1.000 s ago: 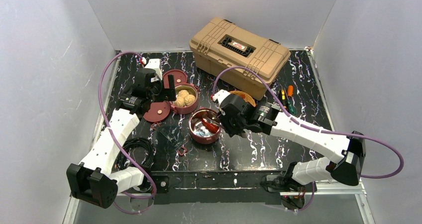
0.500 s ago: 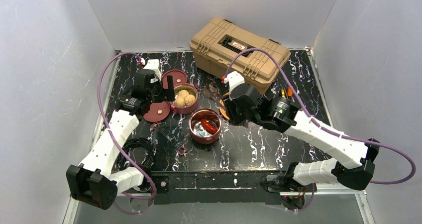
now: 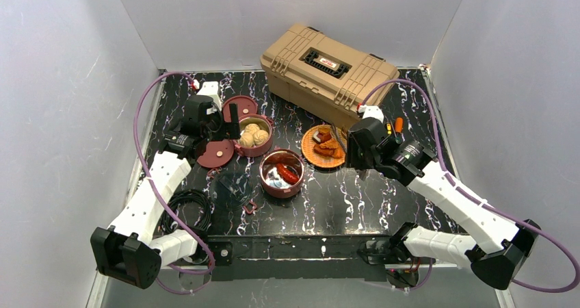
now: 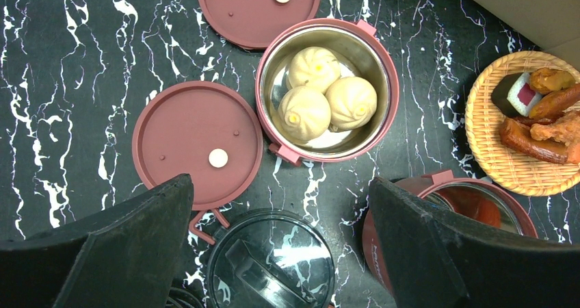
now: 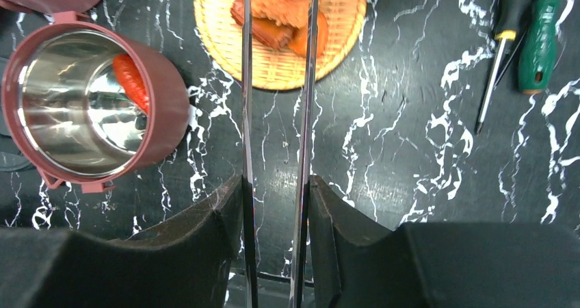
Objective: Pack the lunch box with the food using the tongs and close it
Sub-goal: Pick up the fake food from the plate.
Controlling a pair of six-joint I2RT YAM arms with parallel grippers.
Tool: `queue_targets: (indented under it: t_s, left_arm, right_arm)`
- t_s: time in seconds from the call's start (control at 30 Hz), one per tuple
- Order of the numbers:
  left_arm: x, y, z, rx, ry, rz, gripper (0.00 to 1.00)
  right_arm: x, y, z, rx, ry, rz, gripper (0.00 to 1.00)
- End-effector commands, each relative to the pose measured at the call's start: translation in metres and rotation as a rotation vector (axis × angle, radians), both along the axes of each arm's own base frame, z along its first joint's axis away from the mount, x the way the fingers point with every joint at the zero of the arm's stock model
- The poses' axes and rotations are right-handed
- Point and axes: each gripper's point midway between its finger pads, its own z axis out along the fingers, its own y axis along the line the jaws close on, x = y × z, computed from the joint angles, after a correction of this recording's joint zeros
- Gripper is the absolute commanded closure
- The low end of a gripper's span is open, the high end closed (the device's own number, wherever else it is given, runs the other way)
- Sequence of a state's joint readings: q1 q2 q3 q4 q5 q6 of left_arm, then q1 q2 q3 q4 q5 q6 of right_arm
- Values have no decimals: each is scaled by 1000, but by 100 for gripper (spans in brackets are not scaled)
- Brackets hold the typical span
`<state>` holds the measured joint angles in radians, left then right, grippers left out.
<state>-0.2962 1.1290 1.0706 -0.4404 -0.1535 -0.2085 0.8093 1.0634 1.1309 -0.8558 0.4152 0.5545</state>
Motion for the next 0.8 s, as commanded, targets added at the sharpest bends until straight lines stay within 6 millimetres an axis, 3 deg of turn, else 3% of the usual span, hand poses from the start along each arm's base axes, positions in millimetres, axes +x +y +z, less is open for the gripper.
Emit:
queue_targets:
  t_s: [0.0,0.3,0.77]
  left_arm:
    - [-3,3,9,1,-31,2,2]
    - [-2,-5,6,-30,-11,-28,2]
    - [-1,-15,-3,-53,38,-64,2]
  right_arm:
    - [0,-1,-8,97,39,-80,55]
    - [-1,2,-21,232,35,-151,54]
    - [6,6,-37,282,35,-210,52]
